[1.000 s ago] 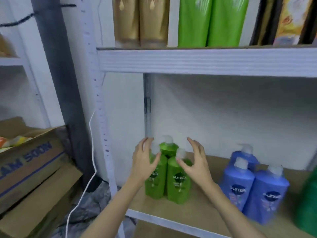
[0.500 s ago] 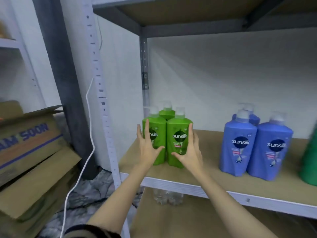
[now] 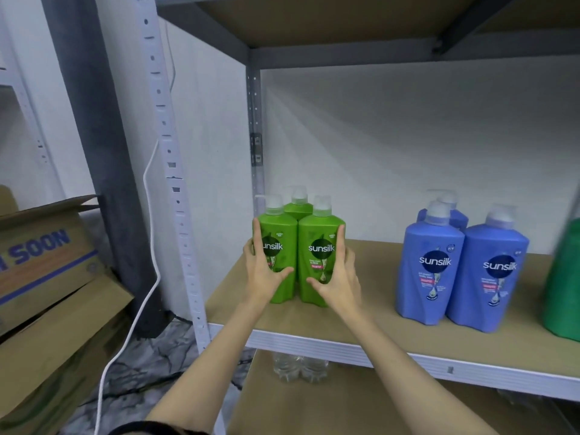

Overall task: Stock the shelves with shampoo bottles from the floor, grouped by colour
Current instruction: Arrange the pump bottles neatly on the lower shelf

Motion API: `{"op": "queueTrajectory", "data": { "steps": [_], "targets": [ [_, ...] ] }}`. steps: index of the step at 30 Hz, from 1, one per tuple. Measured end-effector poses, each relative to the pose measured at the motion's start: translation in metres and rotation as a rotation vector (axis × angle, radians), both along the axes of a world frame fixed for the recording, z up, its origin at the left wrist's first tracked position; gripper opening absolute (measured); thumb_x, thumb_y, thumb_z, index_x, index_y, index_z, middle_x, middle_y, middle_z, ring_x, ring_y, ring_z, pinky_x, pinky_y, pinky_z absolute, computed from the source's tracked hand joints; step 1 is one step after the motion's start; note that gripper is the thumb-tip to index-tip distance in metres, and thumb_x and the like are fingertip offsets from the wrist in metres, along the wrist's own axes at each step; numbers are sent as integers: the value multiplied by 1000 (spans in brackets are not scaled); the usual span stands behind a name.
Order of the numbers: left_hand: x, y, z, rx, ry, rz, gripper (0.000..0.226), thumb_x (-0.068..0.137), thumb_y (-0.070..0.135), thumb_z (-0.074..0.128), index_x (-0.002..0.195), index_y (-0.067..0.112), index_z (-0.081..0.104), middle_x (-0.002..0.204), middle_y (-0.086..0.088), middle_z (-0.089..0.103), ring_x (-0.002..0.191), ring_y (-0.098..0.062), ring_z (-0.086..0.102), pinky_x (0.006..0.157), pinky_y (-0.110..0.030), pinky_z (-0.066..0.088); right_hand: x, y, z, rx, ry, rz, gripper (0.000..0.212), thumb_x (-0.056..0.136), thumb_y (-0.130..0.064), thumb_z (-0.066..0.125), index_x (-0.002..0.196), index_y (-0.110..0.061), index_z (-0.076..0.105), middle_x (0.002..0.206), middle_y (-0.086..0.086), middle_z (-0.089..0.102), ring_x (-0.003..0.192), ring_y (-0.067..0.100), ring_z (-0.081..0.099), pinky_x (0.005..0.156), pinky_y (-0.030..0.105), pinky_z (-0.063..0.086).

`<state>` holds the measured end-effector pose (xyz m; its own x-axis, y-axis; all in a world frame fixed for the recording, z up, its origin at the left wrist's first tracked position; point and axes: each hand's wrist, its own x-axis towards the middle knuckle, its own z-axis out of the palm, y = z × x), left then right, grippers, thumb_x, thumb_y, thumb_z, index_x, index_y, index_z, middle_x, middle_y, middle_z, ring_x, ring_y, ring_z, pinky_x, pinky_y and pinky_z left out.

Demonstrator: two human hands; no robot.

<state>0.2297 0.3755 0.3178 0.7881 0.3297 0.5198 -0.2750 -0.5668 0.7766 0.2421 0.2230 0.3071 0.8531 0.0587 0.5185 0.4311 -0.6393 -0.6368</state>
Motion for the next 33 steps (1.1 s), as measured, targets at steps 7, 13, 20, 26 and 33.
{"op": "queueTrajectory", "data": {
  "steps": [7, 13, 20, 26, 33],
  "targets": [
    [5, 1, 2, 9, 8, -14, 124, 64, 11, 82, 141, 38, -11, 136, -12, 29, 127, -24, 42, 105, -34, 32, 5, 2, -1, -1, -6, -15, 123, 71, -29, 77, 132, -49, -28, 141, 7, 30, 121, 31, 48, 88, 45, 48],
    [7, 4, 2, 14, -2, -30, 122, 64, 12, 82, 140, 38, -9, 136, -12, 29, 126, -23, 42, 104, -29, 31, 8, 3, 1, -3, -3, -18, 122, 71, -29, 77, 132, -49, -28, 142, 7, 30, 120, 32, 49, 88, 46, 47],
    [12, 5, 0, 41, 3, -16, 123, 65, 13, 82, 143, 35, -12, 138, -10, 28, 127, -23, 42, 104, -32, 34, 9, 4, 1, 13, -2, -26, 124, 70, -32, 77, 132, -52, -28, 140, 6, 31, 118, 33, 51, 87, 46, 48],
    [16, 5, -1, 53, -14, -10, 123, 66, 13, 82, 138, 40, -14, 139, -10, 28, 127, -23, 42, 103, -32, 34, 12, 4, 1, 8, -8, -28, 121, 71, -32, 77, 133, -48, -26, 143, 6, 29, 122, 32, 47, 88, 45, 46],
    [13, 6, -1, 107, -180, 79, 112, 67, 36, 79, 145, 27, 0, 151, -11, 16, 140, -25, 17, 112, -38, 21, 16, -4, 6, 141, -17, 35, 119, 67, -49, 75, 142, -42, -17, 150, 2, 23, 135, 22, 34, 102, 43, 41]
  ]
}}
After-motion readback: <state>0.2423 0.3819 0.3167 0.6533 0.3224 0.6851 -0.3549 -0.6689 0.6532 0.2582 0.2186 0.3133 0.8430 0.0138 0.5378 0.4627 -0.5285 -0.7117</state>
